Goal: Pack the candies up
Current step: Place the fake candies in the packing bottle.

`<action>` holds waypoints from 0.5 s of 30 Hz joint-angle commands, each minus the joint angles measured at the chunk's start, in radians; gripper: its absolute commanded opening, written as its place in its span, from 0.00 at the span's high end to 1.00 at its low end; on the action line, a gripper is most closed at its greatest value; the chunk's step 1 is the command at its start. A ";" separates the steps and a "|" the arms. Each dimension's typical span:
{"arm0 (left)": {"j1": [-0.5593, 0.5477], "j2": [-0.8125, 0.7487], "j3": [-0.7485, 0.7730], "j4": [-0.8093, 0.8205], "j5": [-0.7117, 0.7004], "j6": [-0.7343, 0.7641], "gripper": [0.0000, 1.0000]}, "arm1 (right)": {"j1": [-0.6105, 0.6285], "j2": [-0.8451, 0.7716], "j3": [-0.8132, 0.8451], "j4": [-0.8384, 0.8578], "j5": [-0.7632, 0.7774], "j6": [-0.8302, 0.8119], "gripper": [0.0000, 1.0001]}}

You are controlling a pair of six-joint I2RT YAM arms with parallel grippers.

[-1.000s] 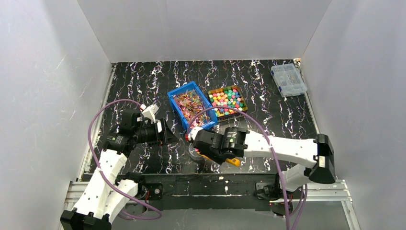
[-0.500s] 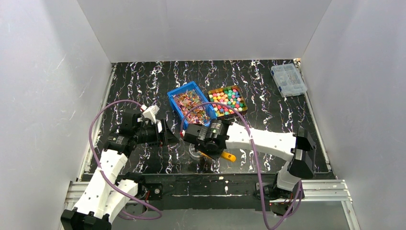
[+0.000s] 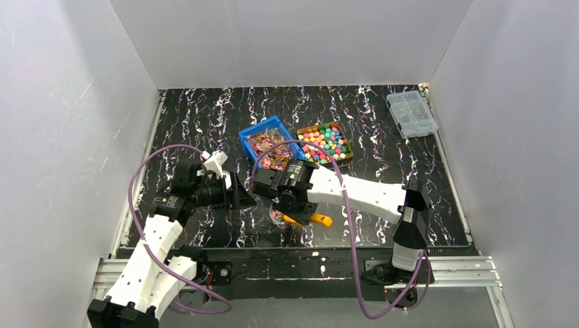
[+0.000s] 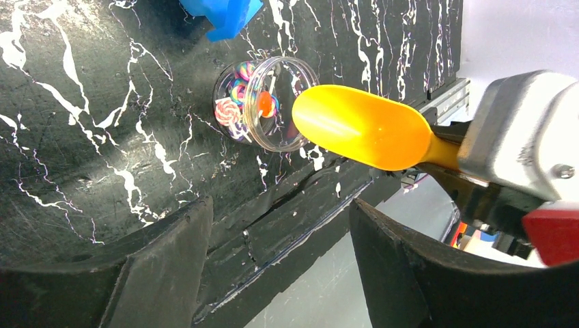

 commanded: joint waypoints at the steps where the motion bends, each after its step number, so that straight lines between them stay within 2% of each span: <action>1: -0.012 -0.008 -0.014 0.008 0.019 0.003 0.28 | -0.030 -0.012 0.072 -0.061 -0.055 0.011 0.99; 15: -0.014 0.093 0.032 0.042 0.037 -0.040 0.28 | -0.137 -0.047 0.098 0.011 -0.042 0.006 0.99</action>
